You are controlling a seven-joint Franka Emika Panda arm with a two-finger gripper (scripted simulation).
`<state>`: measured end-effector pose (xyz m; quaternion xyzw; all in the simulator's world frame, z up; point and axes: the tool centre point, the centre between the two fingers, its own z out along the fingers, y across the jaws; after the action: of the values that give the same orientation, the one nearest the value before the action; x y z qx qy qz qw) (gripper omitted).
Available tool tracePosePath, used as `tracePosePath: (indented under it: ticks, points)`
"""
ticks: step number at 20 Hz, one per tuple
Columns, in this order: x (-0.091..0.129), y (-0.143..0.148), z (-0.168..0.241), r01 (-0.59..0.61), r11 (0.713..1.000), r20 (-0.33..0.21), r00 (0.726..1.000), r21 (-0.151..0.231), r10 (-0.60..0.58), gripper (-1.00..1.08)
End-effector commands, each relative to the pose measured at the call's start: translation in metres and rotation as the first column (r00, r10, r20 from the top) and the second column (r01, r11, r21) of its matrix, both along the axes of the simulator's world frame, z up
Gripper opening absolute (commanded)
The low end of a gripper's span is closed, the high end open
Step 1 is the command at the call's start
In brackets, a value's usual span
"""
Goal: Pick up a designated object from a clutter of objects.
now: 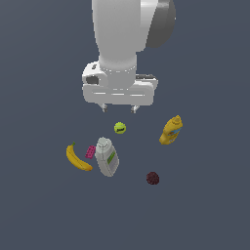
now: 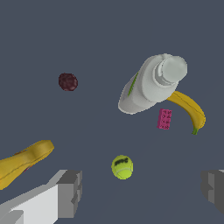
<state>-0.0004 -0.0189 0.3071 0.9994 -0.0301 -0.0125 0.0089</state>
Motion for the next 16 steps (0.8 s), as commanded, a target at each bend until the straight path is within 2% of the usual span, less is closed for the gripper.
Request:
tracePosePath:
  ticks: [1,11,16]
  points:
    - [0.000,0.000,0.000,0.000,1.000,0.000,1.000,0.000,0.000,1.00]
    - [-0.004,0.026,0.004,-0.069,0.998,-0.012,0.998,-0.007,0.069,1.00]
    - [-0.004,0.026,0.004,-0.069,0.998,-0.012,0.998,-0.007,0.069,1.00]
